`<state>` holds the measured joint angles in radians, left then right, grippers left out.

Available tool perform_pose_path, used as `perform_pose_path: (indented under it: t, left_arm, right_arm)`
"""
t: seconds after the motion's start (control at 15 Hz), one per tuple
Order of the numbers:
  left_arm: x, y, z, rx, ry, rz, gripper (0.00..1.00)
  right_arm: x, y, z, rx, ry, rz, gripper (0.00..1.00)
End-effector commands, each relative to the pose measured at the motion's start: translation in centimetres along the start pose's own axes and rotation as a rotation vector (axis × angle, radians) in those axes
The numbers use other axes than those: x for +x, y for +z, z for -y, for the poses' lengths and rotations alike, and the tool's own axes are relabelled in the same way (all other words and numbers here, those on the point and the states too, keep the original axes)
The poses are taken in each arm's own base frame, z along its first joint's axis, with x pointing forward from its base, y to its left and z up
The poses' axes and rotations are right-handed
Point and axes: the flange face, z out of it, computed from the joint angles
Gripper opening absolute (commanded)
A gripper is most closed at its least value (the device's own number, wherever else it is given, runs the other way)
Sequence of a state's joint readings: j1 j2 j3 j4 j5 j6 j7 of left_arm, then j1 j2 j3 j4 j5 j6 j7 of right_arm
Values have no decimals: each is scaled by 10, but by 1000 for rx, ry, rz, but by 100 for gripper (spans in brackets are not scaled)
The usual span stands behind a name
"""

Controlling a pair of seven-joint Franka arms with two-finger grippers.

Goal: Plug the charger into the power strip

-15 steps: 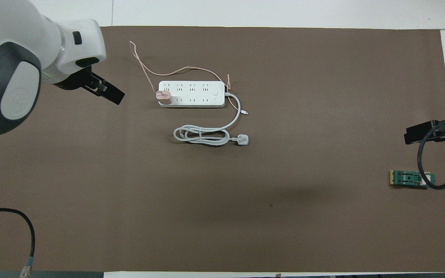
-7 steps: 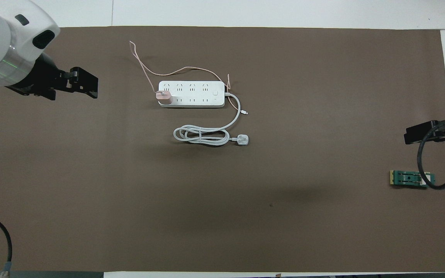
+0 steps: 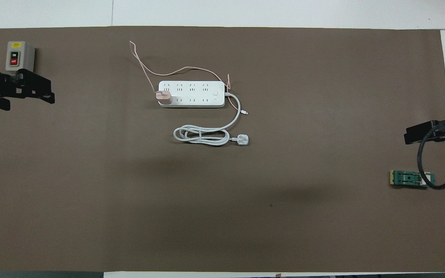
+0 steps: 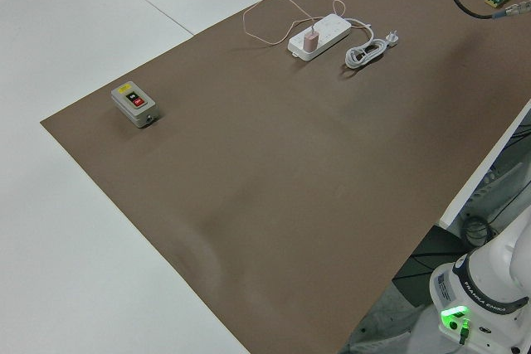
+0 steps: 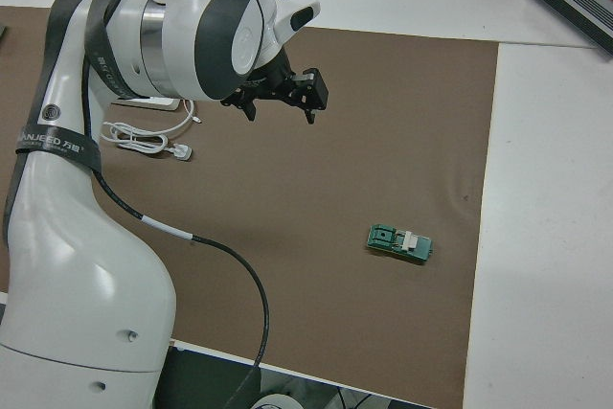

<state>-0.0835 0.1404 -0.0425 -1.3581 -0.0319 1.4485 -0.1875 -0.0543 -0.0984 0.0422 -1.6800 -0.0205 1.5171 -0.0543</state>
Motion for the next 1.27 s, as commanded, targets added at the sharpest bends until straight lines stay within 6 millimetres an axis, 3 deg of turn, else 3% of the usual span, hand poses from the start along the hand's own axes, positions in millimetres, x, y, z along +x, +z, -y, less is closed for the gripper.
perform_pose_path:
  t: [0.0,0.13,0.27,0.53,1.2]
  left_arm:
    - [-12,-2,8,41,-15,43,100]
    - [-18,-14,10,37,-18,28,100]
    - [-37,-31,7,36,-10,8,100]
    - [-53,-13,27,38,-21,28,100]
    - [-45,-5,31,40,-9,20,100]
  right_arm:
    - [-7,-2,-2,13,2,-2,100]
    - [-7,-2,-2,13,2,-2,100]
    - [-7,-2,-2,13,2,-2,100]
    - [-7,-2,-2,13,2,-2,100]
    - [-7,-2,-1,13,-1,-2,100]
